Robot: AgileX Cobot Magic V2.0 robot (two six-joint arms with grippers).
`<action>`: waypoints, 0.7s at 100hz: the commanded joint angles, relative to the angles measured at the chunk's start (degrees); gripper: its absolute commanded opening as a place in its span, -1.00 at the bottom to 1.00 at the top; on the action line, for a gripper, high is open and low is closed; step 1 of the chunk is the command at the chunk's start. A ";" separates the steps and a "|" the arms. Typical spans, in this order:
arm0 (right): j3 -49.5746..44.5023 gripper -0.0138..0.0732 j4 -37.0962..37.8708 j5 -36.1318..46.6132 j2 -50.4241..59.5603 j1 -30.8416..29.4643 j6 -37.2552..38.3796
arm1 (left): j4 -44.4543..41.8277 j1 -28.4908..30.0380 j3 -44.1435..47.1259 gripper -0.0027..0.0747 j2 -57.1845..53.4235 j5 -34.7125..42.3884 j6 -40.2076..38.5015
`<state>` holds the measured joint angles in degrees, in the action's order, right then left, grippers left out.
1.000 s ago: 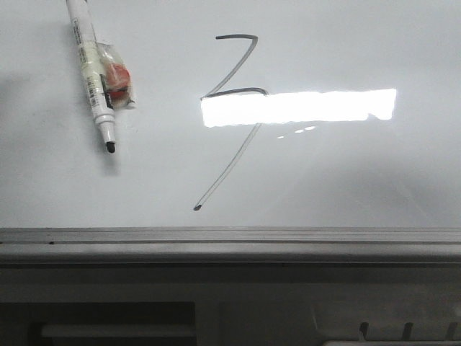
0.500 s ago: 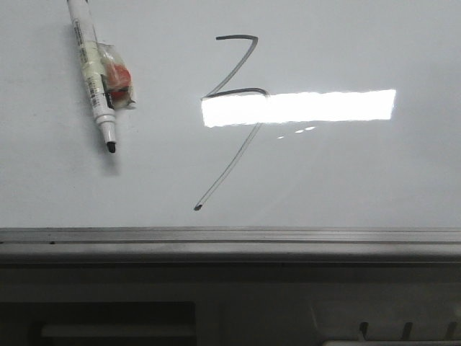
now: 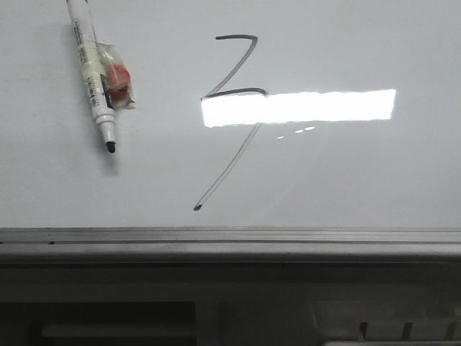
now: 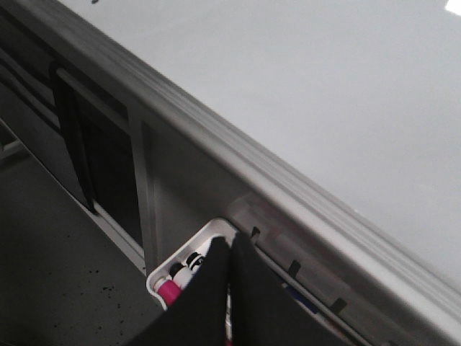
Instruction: Write number 3 on whiteboard
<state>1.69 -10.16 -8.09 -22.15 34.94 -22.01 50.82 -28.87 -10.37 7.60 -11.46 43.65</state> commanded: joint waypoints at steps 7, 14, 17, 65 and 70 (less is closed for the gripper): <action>0.88 -0.82 -0.37 2.52 -0.28 -0.31 0.15 | -3.62 0.12 -0.53 -0.99 0.54 8.23 0.13; 0.88 -0.82 -0.37 2.51 -0.28 -0.31 0.15 | -3.61 0.12 0.08 -0.99 0.54 13.71 0.13; 0.88 -0.82 -0.37 2.51 -0.28 -0.31 0.15 | -4.13 0.23 0.59 -0.99 0.39 15.91 0.13; 0.88 -0.82 -0.37 2.51 -0.28 -0.31 0.15 | -44.03 18.39 5.63 -0.99 -6.42 2.97 -26.68; 0.88 -0.82 -0.37 2.51 -0.28 -0.31 0.15 | -43.31 20.31 6.10 -0.99 -6.68 -0.12 -26.68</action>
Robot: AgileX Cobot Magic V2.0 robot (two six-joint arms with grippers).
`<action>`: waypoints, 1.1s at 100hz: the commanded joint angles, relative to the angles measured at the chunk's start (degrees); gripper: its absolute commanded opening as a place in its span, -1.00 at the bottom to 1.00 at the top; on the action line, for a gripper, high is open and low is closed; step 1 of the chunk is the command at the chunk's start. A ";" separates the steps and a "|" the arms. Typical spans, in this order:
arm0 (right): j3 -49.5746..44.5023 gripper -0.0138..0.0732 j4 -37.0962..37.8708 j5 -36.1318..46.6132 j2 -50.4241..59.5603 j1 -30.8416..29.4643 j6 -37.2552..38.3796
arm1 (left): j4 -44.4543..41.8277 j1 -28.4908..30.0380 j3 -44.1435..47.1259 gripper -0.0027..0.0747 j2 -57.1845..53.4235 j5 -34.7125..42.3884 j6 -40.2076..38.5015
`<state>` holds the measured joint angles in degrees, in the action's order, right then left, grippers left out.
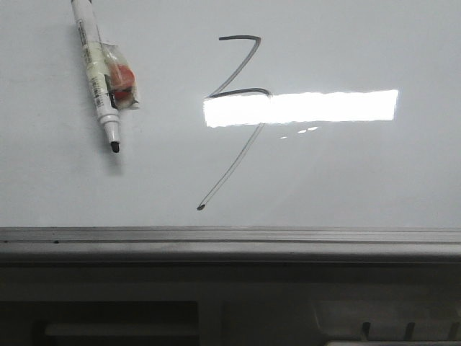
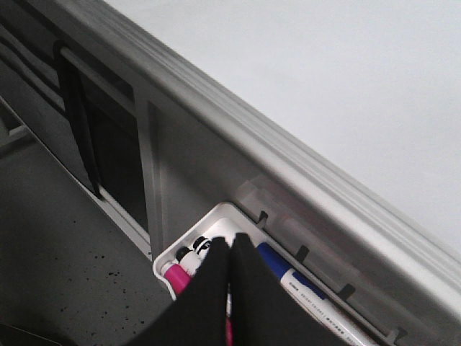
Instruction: Write number 3 on whiteboard
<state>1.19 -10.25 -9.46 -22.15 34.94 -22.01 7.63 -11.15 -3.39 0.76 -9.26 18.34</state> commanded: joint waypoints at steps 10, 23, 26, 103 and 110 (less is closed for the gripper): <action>1.37 -0.82 -0.29 3.88 -0.28 -0.31 0.15 | 0.80 4.99 0.77 -0.99 -1.67 -6.01 -1.37; 1.37 -0.82 -0.29 3.88 -0.28 -0.31 0.15 | 0.80 6.62 3.39 -0.99 -2.46 -6.54 -1.37; 1.37 -0.82 -0.29 3.88 -0.28 -0.31 0.15 | 0.69 6.61 3.92 -0.99 -2.46 -6.43 -1.37; 1.37 -0.82 -0.29 3.88 -0.28 -0.31 0.15 | 0.57 6.61 4.03 -0.99 -2.46 -7.18 -1.37; 1.33 -0.82 -0.29 3.88 -0.18 -0.31 0.15 | 0.57 6.61 4.03 -0.99 -2.46 -7.18 -1.37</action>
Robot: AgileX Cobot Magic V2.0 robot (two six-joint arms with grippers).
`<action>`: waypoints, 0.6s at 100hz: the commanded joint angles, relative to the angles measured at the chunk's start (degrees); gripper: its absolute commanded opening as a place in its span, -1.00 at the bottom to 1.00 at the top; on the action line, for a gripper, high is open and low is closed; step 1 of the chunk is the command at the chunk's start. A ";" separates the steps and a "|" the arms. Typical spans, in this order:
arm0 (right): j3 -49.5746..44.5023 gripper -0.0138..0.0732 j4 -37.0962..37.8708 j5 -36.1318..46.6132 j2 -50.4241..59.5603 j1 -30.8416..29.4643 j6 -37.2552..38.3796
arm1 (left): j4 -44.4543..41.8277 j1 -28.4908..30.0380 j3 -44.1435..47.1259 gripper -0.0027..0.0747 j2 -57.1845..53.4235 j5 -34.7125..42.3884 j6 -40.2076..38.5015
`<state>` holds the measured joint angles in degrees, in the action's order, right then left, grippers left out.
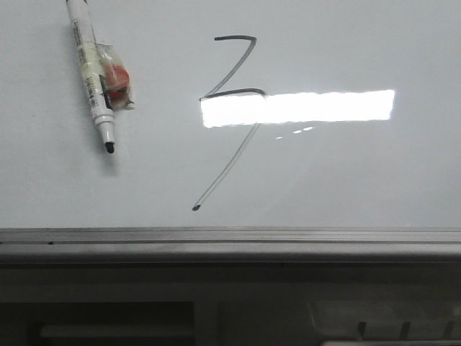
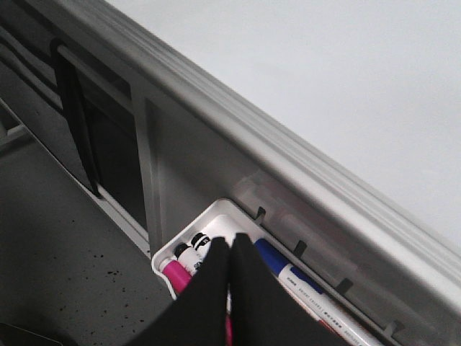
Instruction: Write number 3 on whiteboard
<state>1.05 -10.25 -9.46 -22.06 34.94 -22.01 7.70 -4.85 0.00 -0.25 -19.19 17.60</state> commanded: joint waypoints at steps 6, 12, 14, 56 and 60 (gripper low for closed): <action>1.22 -0.82 0.34 3.50 -0.27 -0.31 0.15 | 0.49 0.31 0.64 -0.99 -1.45 2.75 -0.63; 0.35 -0.82 1.47 4.18 -0.27 -0.67 0.29 | 0.49 0.31 0.64 -0.99 -1.45 2.75 -0.63; 0.02 -0.82 1.47 4.76 -0.16 -0.99 1.02 | 0.49 0.31 0.64 -0.99 -1.45 2.75 -0.63; -3.23 -0.82 11.86 -4.66 14.60 -22.94 15.83 | 0.49 0.31 0.64 -0.99 -1.45 2.75 -0.63; -3.23 -0.82 11.86 -5.67 17.07 -25.19 15.83 | 0.49 0.31 0.64 -0.99 -1.45 2.75 -0.63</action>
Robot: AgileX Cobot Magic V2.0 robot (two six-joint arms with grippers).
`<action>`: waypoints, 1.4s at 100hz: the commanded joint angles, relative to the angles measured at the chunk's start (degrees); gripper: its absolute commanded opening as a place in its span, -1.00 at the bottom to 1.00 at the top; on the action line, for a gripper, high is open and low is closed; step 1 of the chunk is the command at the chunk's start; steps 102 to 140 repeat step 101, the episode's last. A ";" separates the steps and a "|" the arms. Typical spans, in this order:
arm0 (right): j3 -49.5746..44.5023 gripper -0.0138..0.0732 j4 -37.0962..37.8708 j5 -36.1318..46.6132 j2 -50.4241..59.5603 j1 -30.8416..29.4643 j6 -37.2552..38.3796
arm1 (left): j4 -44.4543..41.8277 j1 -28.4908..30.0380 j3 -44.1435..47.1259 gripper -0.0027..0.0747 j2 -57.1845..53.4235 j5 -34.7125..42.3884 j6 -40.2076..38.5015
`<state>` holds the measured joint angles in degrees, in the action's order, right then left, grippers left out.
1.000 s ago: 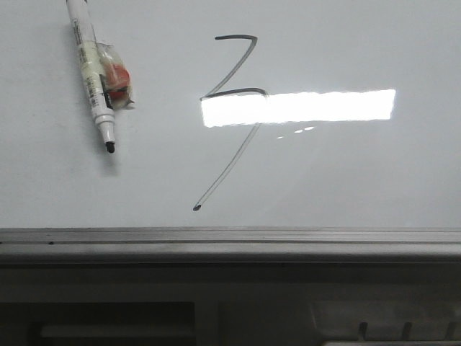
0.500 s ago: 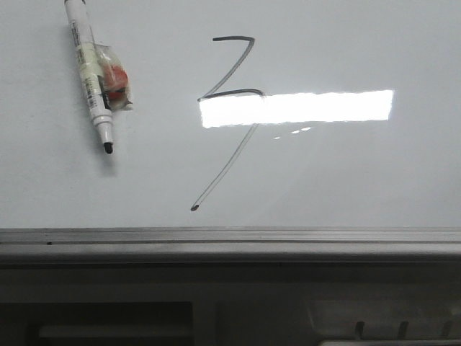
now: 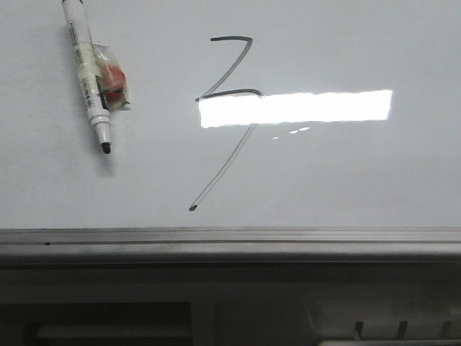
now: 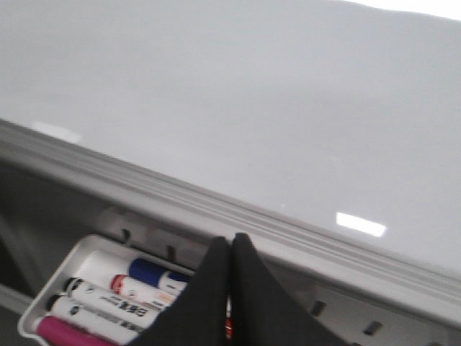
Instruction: Write number 3 on whiteboard
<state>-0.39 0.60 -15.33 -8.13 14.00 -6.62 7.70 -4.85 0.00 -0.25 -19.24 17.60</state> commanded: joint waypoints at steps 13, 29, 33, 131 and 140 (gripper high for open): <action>-1.79 -0.82 1.02 -2.76 9.92 -8.85 0.44 | 0.49 0.31 0.64 -0.99 -1.45 2.80 -0.63; -1.79 -0.82 1.02 -3.17 9.19 -9.56 0.44 | 0.68 0.31 0.64 -0.99 -1.35 2.80 -0.63; -1.79 -0.82 1.02 -3.17 9.19 -9.56 0.44 | 0.68 0.31 0.64 -0.99 -1.35 2.80 -0.63; -1.79 -0.82 1.02 -3.03 9.57 -9.56 0.44 | 0.68 0.31 0.64 -0.99 -1.35 2.80 -0.63; -1.79 -0.82 1.02 -3.03 9.57 -9.56 0.44 | 0.68 0.31 0.64 -0.99 -1.35 2.80 -0.63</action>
